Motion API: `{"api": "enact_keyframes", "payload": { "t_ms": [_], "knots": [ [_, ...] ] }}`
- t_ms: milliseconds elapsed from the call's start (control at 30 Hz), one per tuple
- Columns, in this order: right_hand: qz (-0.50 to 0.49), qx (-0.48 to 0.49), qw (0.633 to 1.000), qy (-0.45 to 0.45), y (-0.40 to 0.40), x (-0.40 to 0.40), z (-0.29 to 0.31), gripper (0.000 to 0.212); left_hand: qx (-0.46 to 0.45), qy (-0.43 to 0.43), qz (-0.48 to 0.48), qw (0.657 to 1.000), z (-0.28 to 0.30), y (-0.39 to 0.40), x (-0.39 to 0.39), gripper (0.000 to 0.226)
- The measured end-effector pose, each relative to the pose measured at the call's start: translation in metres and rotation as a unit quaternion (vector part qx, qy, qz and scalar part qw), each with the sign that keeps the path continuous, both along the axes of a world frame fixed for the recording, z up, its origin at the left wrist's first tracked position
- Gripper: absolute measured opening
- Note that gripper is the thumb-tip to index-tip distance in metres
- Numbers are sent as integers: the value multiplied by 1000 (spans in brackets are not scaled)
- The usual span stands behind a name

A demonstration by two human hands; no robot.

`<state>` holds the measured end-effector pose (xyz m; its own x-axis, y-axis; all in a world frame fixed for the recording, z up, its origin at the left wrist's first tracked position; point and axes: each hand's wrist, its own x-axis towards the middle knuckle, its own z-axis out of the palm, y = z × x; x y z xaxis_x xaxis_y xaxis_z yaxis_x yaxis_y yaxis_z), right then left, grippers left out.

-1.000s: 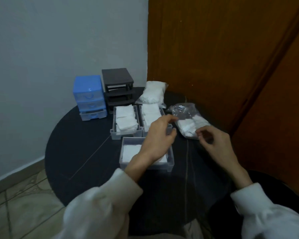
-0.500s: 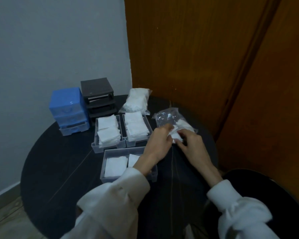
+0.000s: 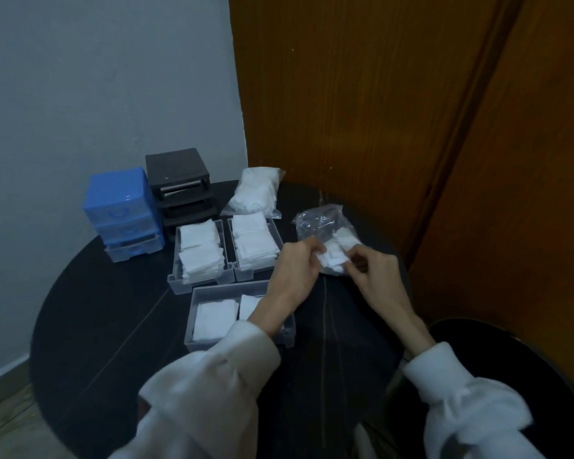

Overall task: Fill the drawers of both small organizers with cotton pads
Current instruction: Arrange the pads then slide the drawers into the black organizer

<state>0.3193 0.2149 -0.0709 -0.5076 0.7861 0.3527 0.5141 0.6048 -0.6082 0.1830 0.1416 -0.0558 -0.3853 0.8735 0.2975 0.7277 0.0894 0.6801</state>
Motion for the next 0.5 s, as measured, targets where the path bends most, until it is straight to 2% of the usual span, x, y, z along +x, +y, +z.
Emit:
{"api": "enact_keyframes", "payload": {
  "t_ms": [133,233,400,500],
  "knots": [
    [7,-42,999,23,2,6,0,8,-4,-8,-10,1000,-1,-1,2,24],
    [16,-44,998,36,1,7,-2,13,-9,-11,-19,1000,-2,-2,4,31],
    [38,-55,997,24,1,6,-3,22,-18,3,-17,1000,-3,0,3,35],
    [53,-21,998,2,1,5,0,22,-23,15,-31,999,-3,-2,3,40]
  ]
}}
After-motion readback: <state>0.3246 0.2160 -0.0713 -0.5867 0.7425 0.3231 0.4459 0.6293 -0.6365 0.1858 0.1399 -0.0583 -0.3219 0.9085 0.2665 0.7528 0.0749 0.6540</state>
